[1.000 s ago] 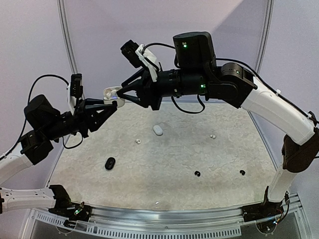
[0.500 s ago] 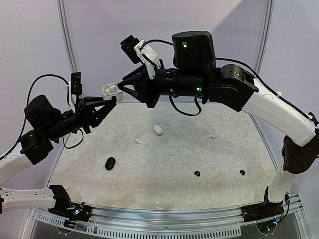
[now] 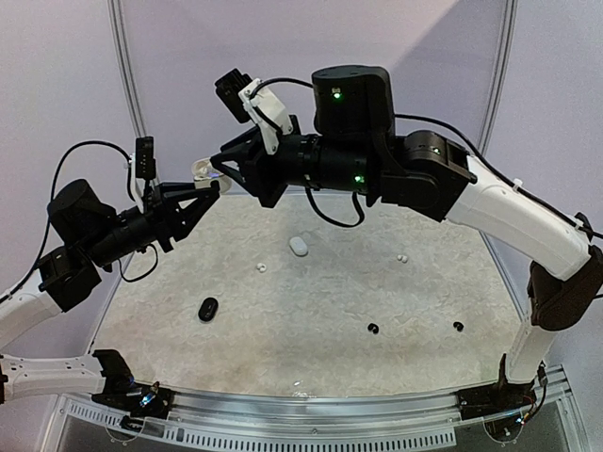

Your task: Insert the wireless bluetooth earbuds into the charging case

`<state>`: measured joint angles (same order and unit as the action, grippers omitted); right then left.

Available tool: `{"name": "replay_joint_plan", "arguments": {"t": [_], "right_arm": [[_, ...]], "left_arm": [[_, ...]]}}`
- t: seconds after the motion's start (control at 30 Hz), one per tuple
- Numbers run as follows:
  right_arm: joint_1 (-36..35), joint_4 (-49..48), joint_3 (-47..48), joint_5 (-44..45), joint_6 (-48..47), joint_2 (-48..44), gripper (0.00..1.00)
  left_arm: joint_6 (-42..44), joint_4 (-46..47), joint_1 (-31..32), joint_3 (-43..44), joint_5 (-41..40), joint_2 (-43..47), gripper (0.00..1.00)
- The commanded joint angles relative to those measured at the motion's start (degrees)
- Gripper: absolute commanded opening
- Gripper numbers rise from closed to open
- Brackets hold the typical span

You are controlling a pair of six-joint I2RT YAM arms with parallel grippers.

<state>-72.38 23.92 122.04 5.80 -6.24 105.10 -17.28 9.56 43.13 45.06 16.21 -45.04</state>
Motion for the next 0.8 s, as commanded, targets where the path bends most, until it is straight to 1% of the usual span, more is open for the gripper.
{"name": "replay_joint_plan", "arguments": {"t": [0.0,0.43,0.57,0.77], "right_arm": [[-1.1,-0.4,1.6,1.7,0.4,2.4,0.24],[-1.5,-1.4,1.4,5.7,0.1,3.3,0.25],[-1.5,-1.6,1.5,7.5,-0.5,3.5,0.25],[-1.5,-1.1,2.4,6.2,-0.6,4.0,0.25]], "left_arm": [[1.0,-0.2,0.7,0.6,-0.5,-0.3,0.00],[1.8,0.0,0.6,0.4,0.1,0.3,0.00],[3.0,0.1,0.7,0.3,1.4,0.5,0.00],[4.1,0.0,0.7,-0.1,1.4,0.5,0.00]]}}
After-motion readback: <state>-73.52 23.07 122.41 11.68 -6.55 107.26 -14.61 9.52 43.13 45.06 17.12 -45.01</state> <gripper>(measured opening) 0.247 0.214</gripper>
